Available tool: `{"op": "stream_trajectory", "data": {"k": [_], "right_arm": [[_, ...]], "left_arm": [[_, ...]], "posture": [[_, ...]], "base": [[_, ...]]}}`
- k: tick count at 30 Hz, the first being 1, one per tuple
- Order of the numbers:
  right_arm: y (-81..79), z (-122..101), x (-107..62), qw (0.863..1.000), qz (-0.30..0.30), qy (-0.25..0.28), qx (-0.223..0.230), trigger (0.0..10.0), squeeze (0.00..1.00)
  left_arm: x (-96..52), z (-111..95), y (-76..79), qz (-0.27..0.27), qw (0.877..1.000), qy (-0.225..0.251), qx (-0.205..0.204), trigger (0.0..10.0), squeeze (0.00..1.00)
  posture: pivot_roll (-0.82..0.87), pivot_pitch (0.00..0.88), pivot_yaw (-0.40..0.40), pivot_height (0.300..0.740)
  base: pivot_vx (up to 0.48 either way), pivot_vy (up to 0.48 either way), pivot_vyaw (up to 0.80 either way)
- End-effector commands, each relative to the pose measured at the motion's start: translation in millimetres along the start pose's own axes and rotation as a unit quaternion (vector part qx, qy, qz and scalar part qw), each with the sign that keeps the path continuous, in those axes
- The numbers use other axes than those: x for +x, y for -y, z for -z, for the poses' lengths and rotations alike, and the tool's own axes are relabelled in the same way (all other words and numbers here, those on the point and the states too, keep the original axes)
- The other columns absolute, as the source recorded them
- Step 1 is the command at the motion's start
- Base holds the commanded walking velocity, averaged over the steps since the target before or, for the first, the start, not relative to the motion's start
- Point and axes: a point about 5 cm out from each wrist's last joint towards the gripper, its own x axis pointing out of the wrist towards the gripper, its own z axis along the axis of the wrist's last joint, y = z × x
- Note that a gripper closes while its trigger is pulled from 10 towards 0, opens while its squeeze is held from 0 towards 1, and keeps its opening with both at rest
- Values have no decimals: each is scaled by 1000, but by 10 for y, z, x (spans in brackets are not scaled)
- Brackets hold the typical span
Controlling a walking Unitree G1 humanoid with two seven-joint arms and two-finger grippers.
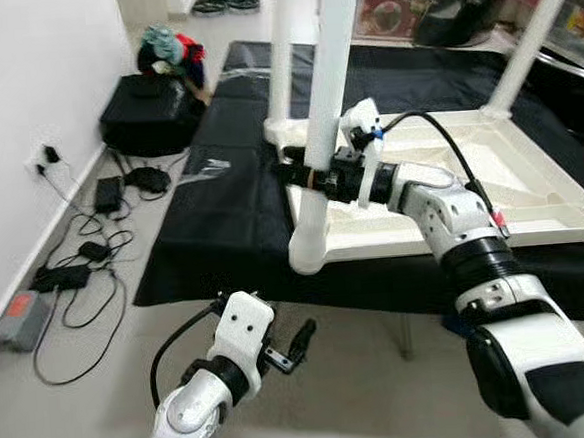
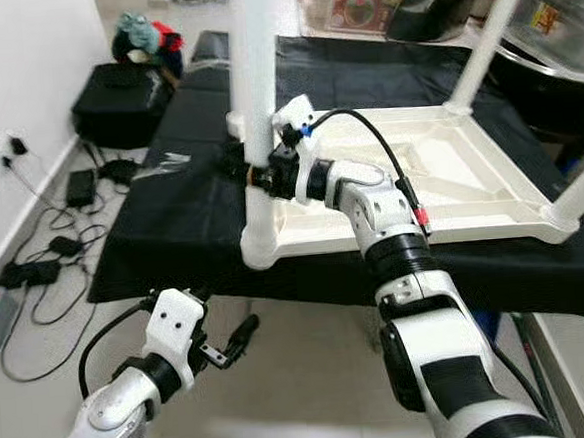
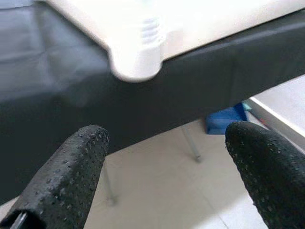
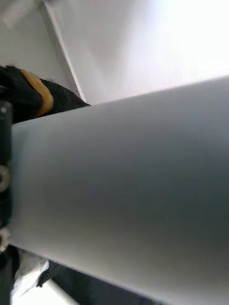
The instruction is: Building children table
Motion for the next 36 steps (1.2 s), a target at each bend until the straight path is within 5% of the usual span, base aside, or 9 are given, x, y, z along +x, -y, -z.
{"op": "stream_trajectory", "data": {"k": [1,15,16,17,19,20,25,26,36], "right_arm": [[162,-48,-72,997,79,-3,-9,0,0],[197,143,-200,889,454,-1,60,0,0],[128,119,-136,894,442,10,68,10000,0],[63,84,-67,900,429,20,70,10000,0],[-3,45,9,911,406,31,68,10000,306],[-77,-6,107,928,359,50,80,10000,1000],[-146,-102,212,950,288,80,90,10000,949],[-175,-159,246,964,223,91,115,10000,0],[-335,-64,-113,987,-161,-1,13,10000,0]], "left_arm": [[-2,9,14,5,1000,-1,-2,10000,0],[6,15,1,8,1000,-6,5,10000,0],[7,15,3,8,1000,-6,5,10000,0],[9,13,2,8,1000,-5,5,10000,0],[10,12,2,8,1000,-5,5,10000,0],[11,13,3,8,1000,-6,6,10000,0],[16,16,3,8,1000,-7,5,10000,0],[19,14,6,8,1000,-6,5,10000,0],[21,9,12,8,1000,-2,4,10000,0]], "posture": [[169,63,-105,740],[161,68,-98,740],[162,68,-99,740],[164,67,-98,740],[164,68,-98,740],[163,67,-100,740],[165,67,-101,740],[163,66,-104,740],[166,66,-113,740]], "base": [[0,0,0],[0,0,0],[0,0,0],[0,0,0],[0,0,0],[0,0,0],[0,0,0],[0,0,0],[0,0,0]]}}
